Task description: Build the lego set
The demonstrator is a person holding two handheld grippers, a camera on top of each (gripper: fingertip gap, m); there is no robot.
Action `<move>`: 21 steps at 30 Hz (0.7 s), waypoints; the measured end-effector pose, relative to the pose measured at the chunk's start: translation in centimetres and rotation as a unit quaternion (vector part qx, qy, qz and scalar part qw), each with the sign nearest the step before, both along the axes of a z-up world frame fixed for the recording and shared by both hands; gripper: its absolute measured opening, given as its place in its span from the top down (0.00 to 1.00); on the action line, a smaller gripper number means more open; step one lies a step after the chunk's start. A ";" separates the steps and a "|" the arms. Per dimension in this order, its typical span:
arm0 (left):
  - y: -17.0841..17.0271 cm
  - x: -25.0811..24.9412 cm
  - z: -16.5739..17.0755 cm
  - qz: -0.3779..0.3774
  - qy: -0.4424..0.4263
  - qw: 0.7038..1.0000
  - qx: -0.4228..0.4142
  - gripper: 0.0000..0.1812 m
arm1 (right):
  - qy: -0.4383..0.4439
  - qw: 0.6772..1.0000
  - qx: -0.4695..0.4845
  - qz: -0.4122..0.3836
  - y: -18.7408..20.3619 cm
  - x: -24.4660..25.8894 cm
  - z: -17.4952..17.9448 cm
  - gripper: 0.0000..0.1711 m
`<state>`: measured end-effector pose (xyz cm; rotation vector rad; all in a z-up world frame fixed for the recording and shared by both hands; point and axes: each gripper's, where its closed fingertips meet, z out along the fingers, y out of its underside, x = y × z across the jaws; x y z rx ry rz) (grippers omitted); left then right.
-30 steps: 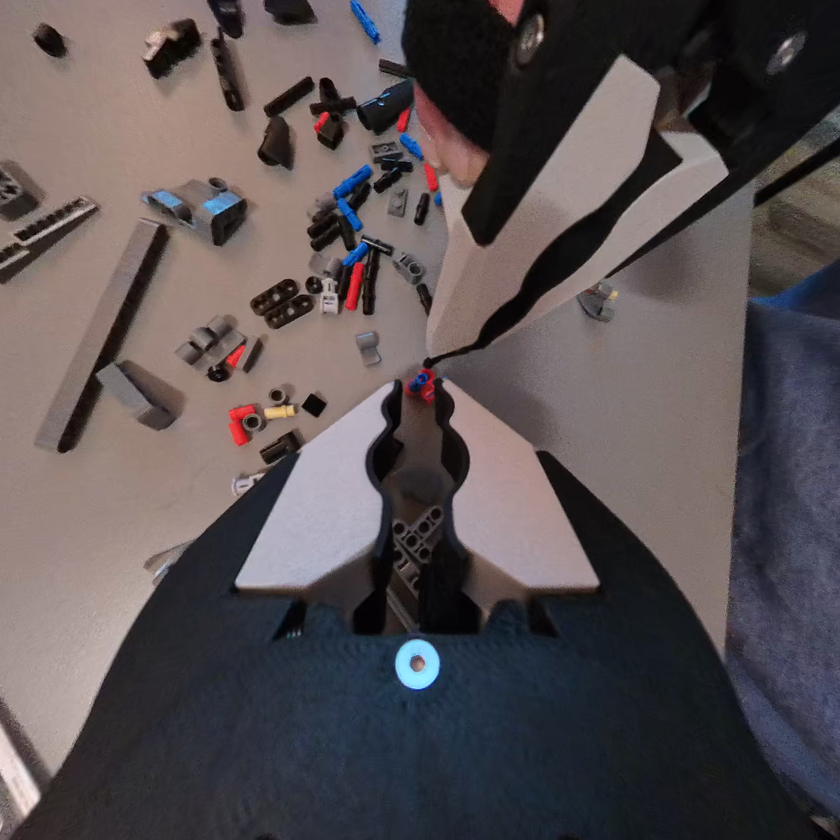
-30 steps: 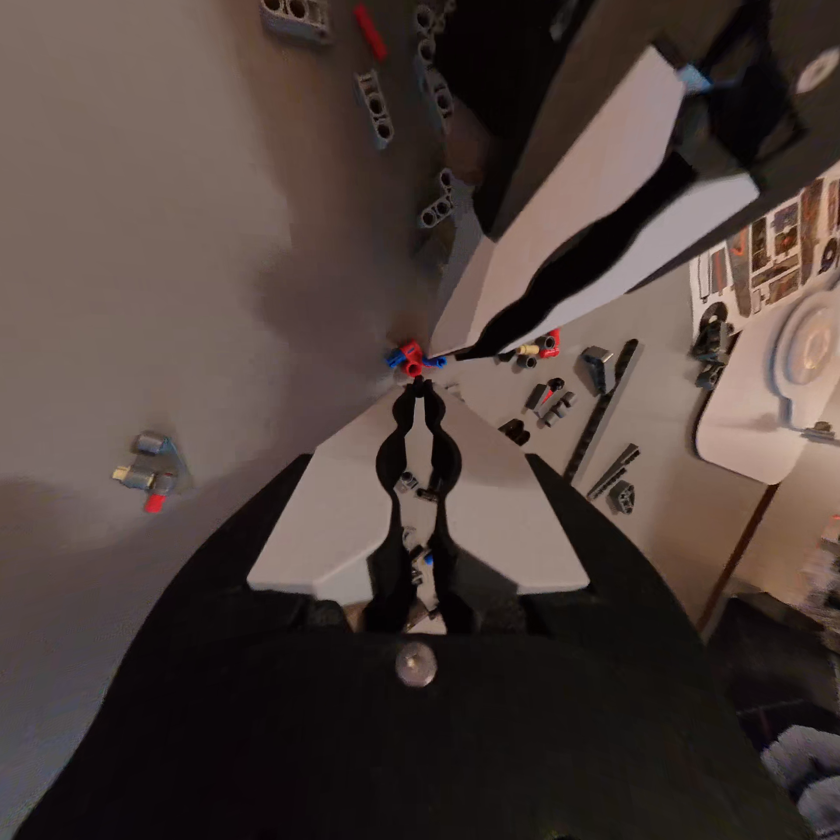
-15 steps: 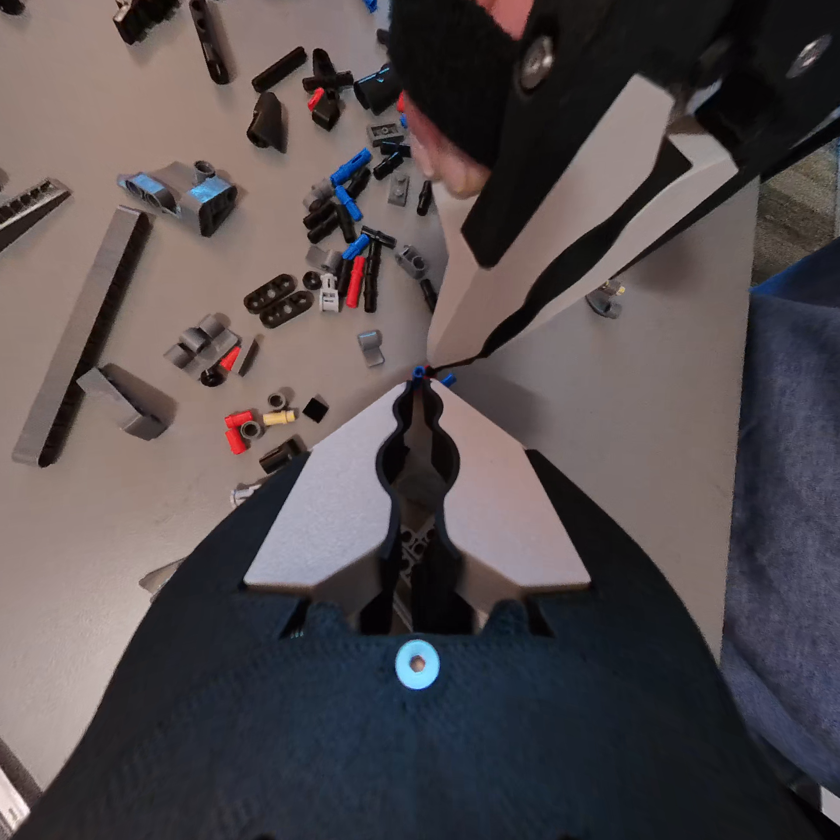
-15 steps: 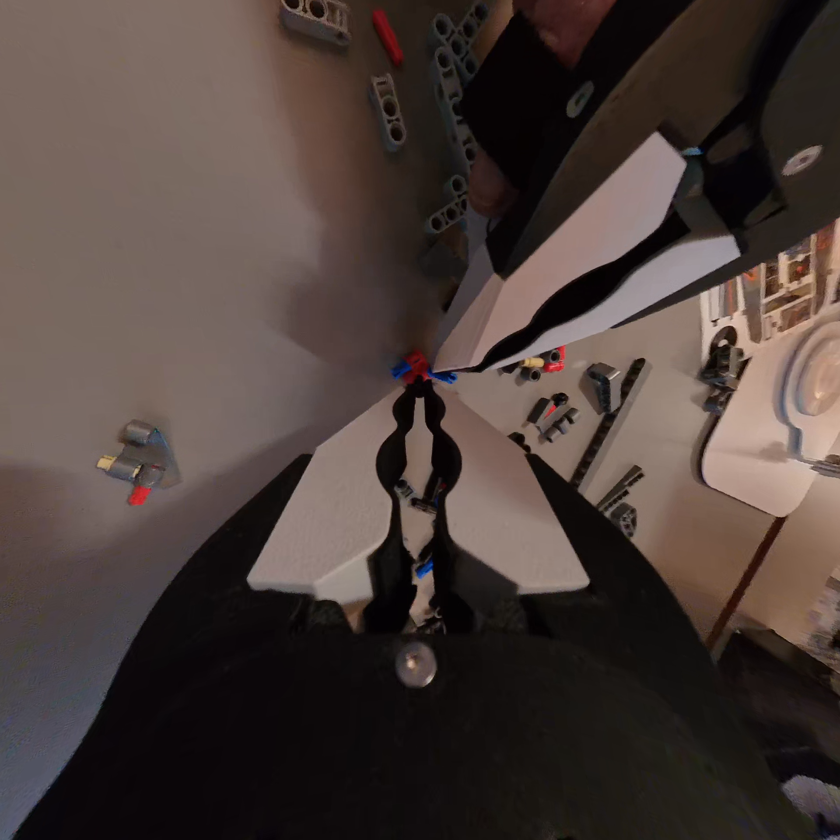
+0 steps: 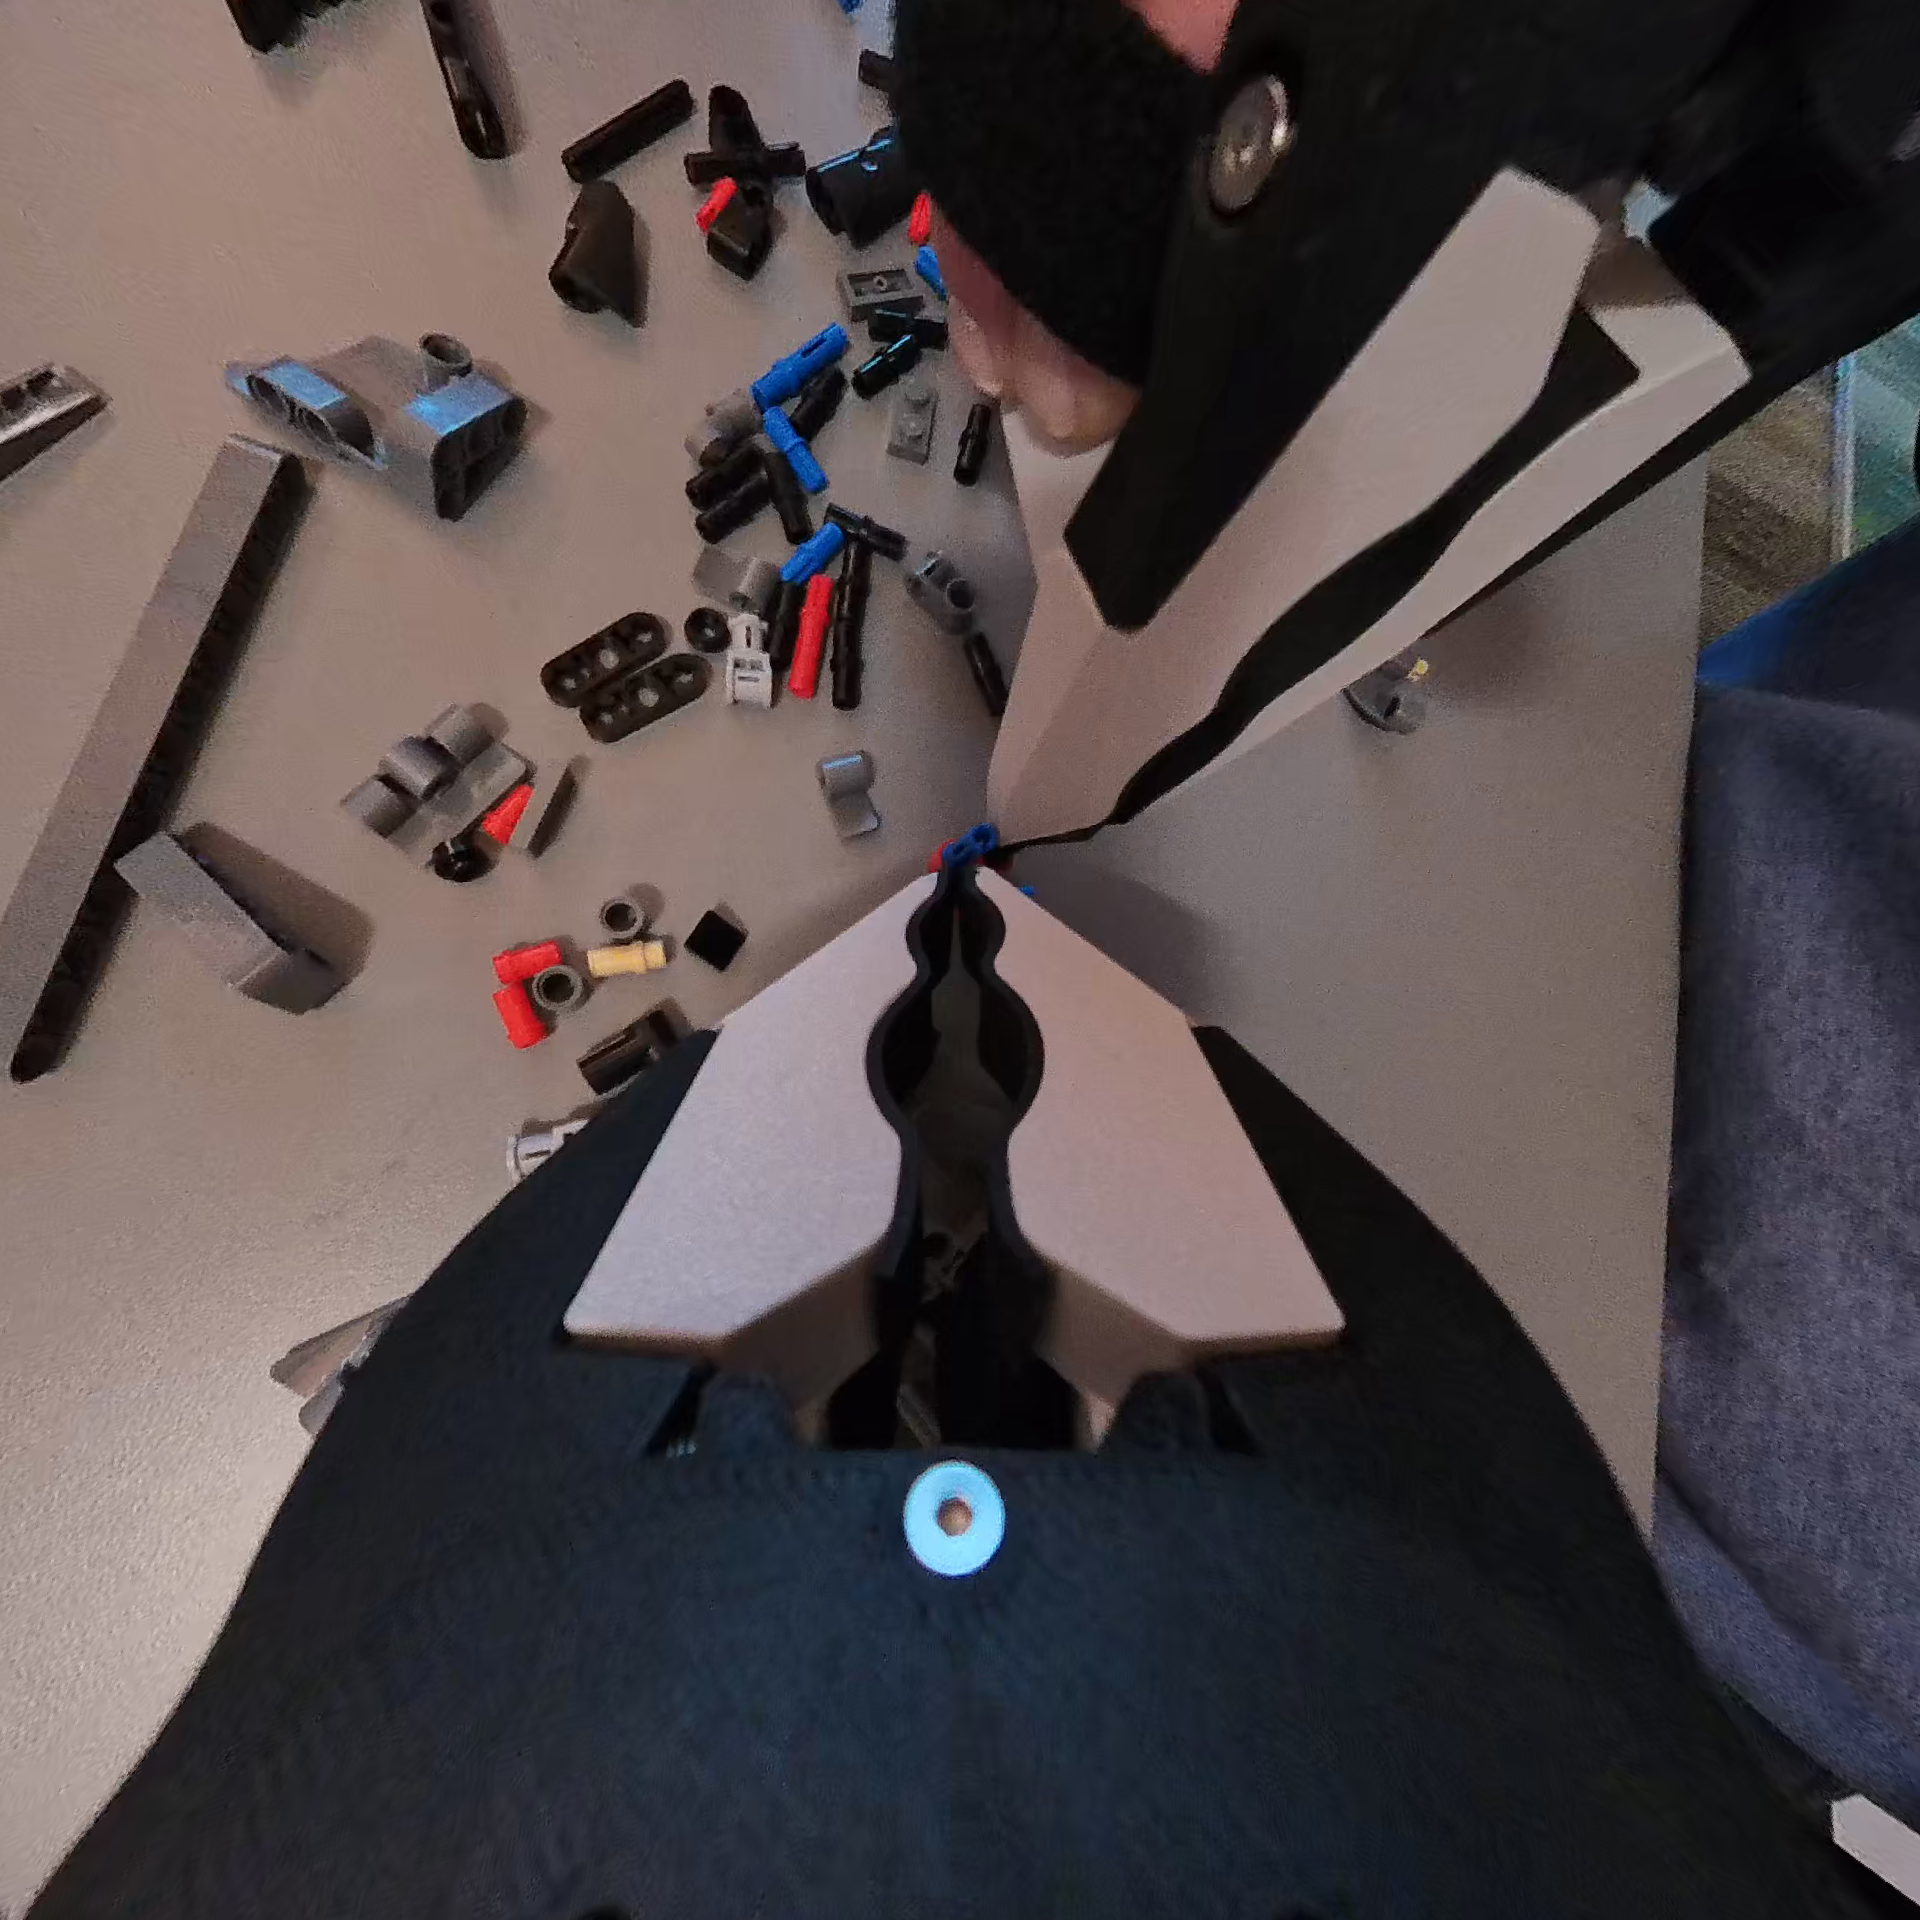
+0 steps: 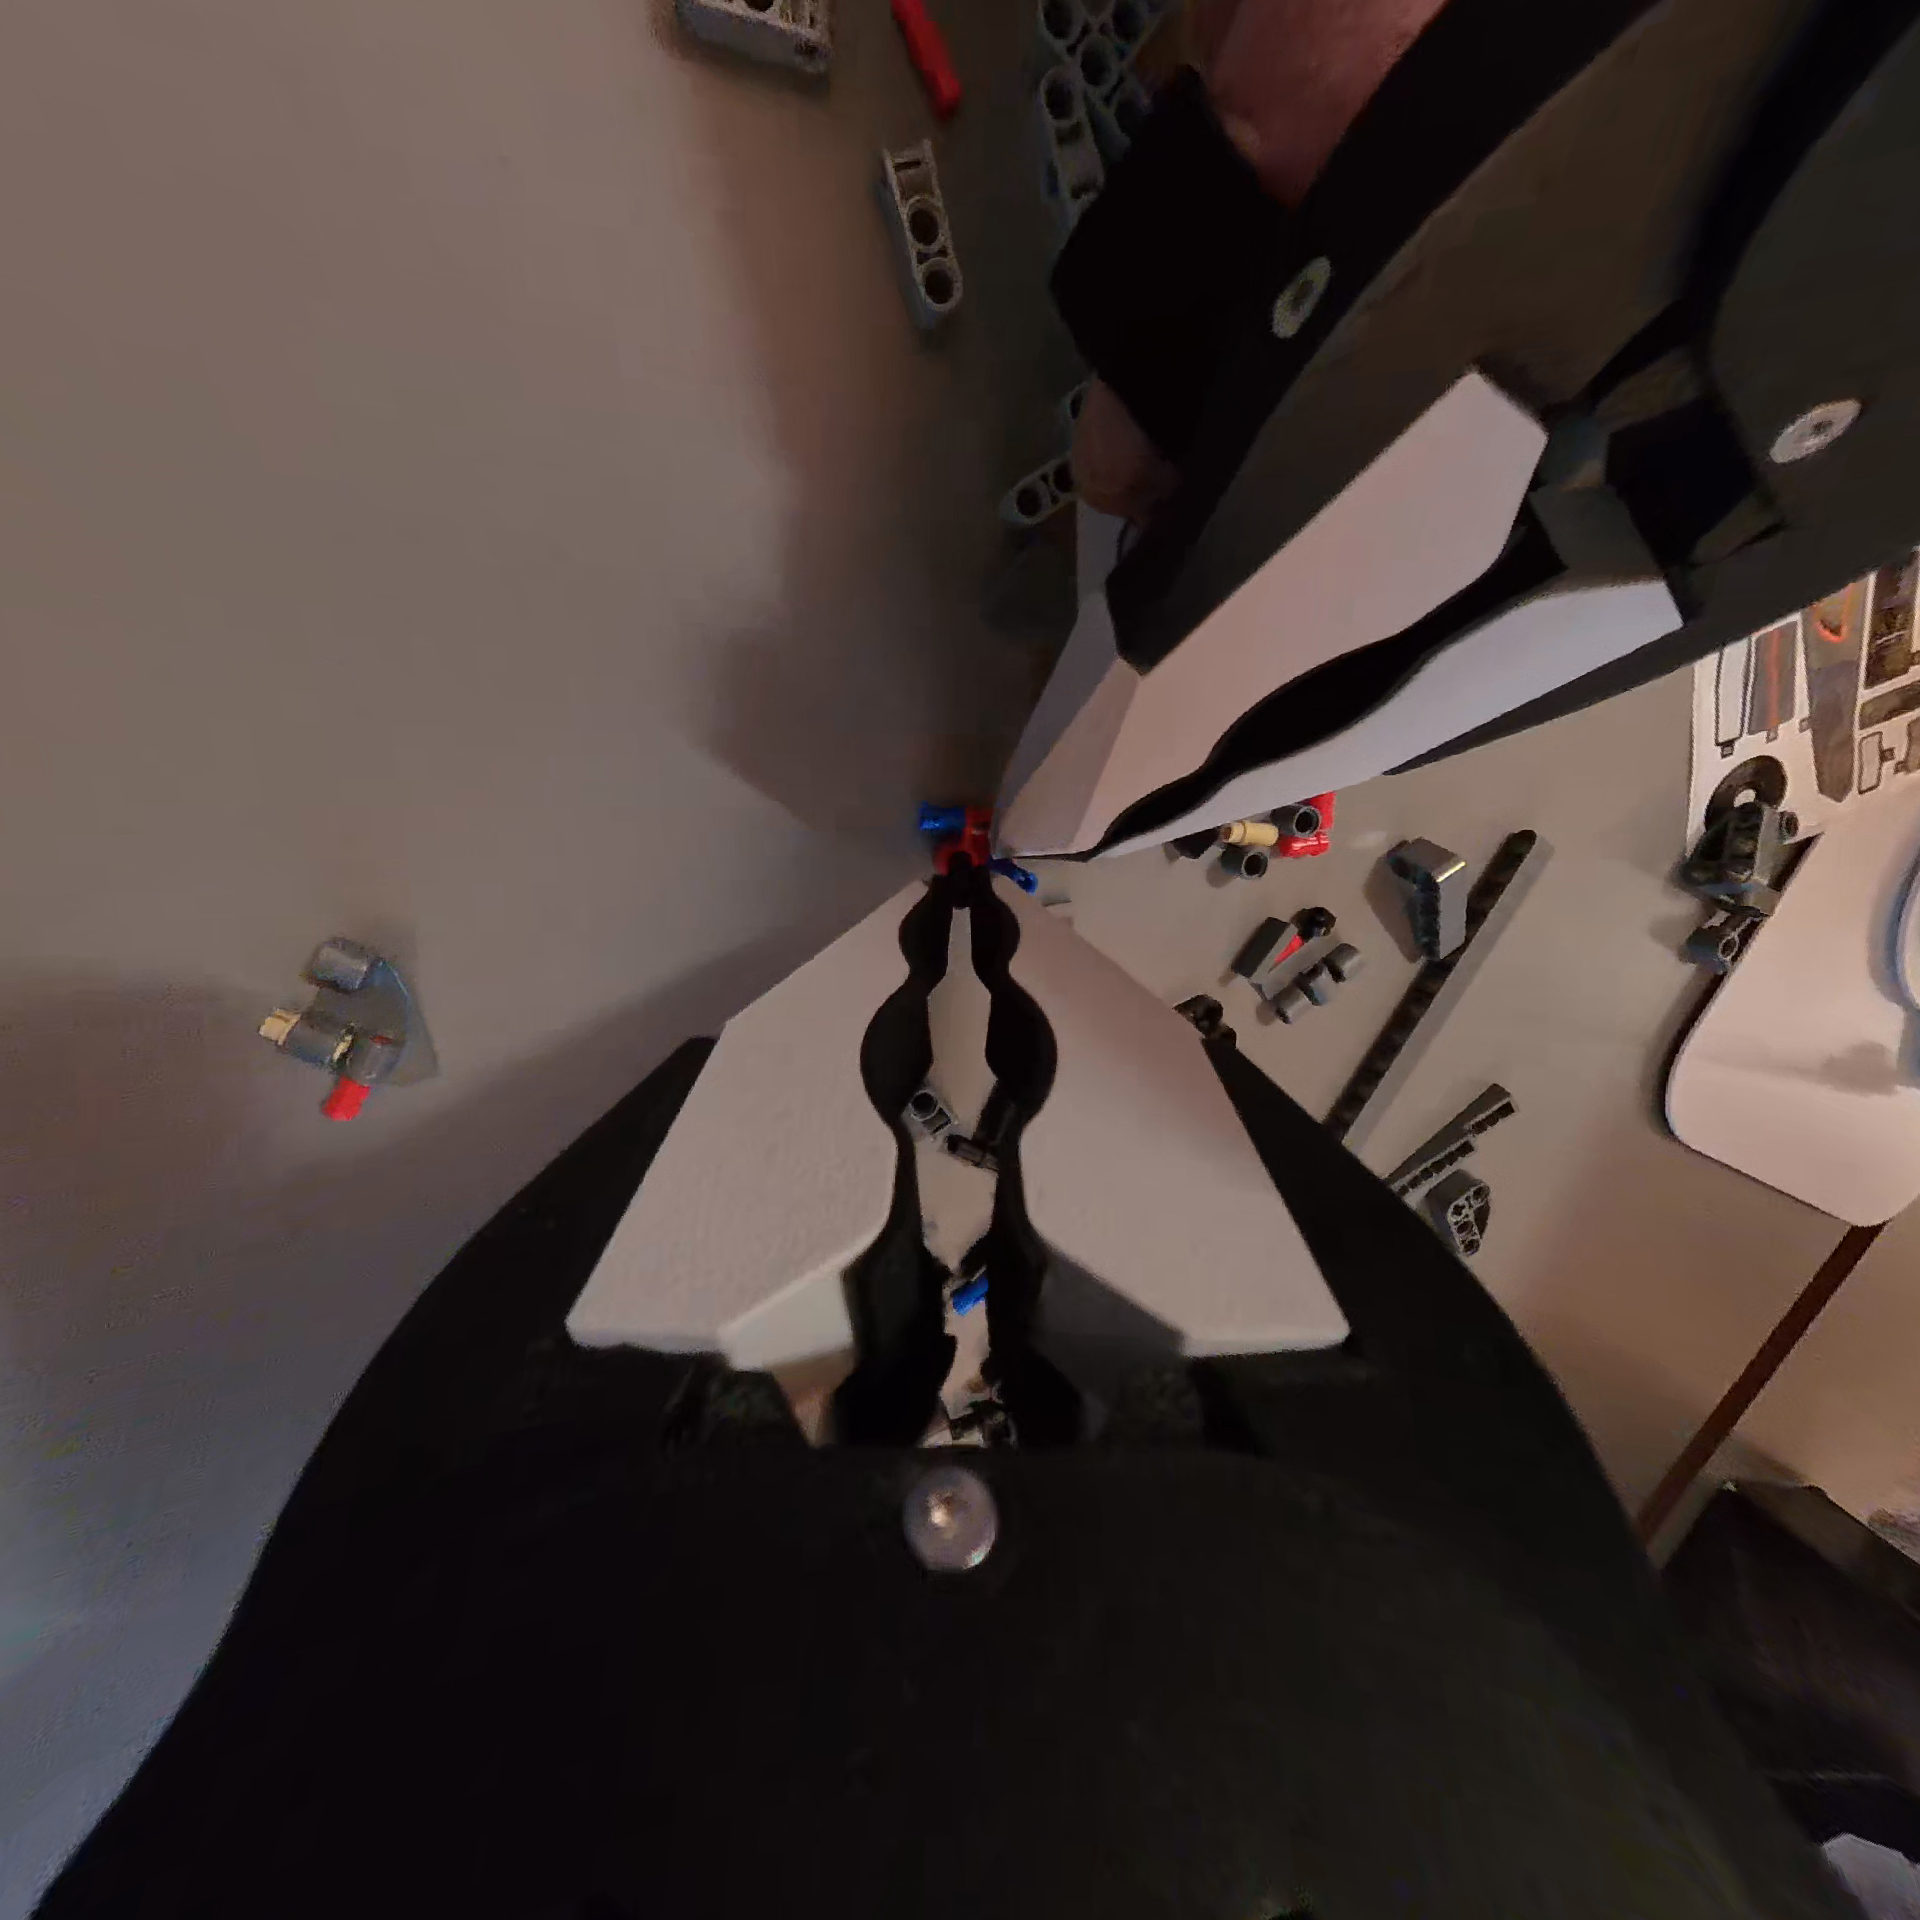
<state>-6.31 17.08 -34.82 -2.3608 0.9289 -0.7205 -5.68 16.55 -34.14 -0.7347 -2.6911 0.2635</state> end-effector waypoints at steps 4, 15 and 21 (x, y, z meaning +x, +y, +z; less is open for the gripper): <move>0.0 0.0 0.0 0.000 0.003 1.000 0.004 1.00 | -0.011 0.999 0.028 0.014 0.0 0.0 0.0 0.99; 0.0 0.0 -0.1 0.004 -0.009 1.000 0.001 1.00 | -0.057 0.993 0.080 0.069 -0.3 -0.2 -0.1 1.00; 0.0 0.0 -0.1 0.008 -0.027 1.000 -0.005 1.00 | -0.077 0.994 0.042 0.060 -0.3 -0.3 -0.3 0.99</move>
